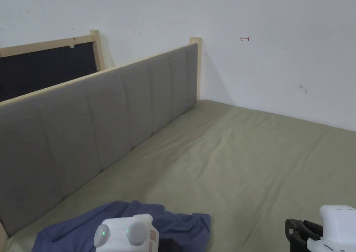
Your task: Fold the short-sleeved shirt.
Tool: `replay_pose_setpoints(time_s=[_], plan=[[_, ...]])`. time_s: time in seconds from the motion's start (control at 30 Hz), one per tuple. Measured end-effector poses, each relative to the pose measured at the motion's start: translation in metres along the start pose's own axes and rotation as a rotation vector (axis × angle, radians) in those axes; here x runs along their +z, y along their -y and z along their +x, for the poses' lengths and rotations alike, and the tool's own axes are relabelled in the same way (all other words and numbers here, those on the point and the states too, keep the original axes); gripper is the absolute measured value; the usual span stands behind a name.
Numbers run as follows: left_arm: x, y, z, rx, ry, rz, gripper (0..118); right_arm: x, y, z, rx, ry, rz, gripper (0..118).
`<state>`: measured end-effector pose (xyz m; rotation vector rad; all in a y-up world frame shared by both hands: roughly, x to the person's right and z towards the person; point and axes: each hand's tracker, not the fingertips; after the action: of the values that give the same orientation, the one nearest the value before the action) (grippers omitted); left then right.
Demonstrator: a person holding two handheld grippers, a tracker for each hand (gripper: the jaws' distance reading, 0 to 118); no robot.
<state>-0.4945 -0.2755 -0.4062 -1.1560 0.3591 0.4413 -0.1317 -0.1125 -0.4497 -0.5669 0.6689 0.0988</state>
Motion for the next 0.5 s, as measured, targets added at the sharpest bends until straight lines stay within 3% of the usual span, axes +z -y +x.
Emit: replay_pose_setpoints(time_s=[0.03,0.1,0.2,0.23,0.27,0.3,0.33,0.4,0.47,0.5], plan=[[-0.017,0.002,0.005,-0.045,-0.042,-0.019,118,-0.002,0.001,0.004,-0.011,0.005,-0.005,1],[-0.014,0.017,0.016,-0.170,-0.113,0.139,118,-0.005,0.004,0.011,-0.021,0.016,-0.014,1],[-0.012,0.014,0.022,-0.138,-0.127,0.103,118,-0.006,0.009,0.019,-0.031,0.026,-0.024,1],[-0.006,0.016,0.019,-0.154,-0.114,0.121,111,-0.006,0.010,0.022,-0.035,0.026,-0.026,1],[0.003,0.020,0.017,-0.174,-0.105,0.163,88,-0.004,0.011,0.023,-0.039,0.025,-0.028,1],[0.010,0.019,0.019,-0.196,-0.105,0.209,35,-0.003,0.012,0.025,-0.040,0.024,-0.028,1],[0.024,0.024,0.019,-0.210,-0.121,0.285,35,-0.002,0.013,0.027,-0.040,0.025,-0.030,1],[0.039,0.031,0.016,-0.215,-0.203,0.288,1,0.000,0.014,0.028,-0.038,0.034,-0.029,1],[0.060,0.025,-0.001,-0.171,-0.040,0.313,0,0.003,0.014,0.031,-0.037,0.041,-0.028,1],[0.069,0.022,-0.005,-0.169,-0.050,0.307,0,0.004,0.014,0.032,-0.038,0.041,-0.027,1]])
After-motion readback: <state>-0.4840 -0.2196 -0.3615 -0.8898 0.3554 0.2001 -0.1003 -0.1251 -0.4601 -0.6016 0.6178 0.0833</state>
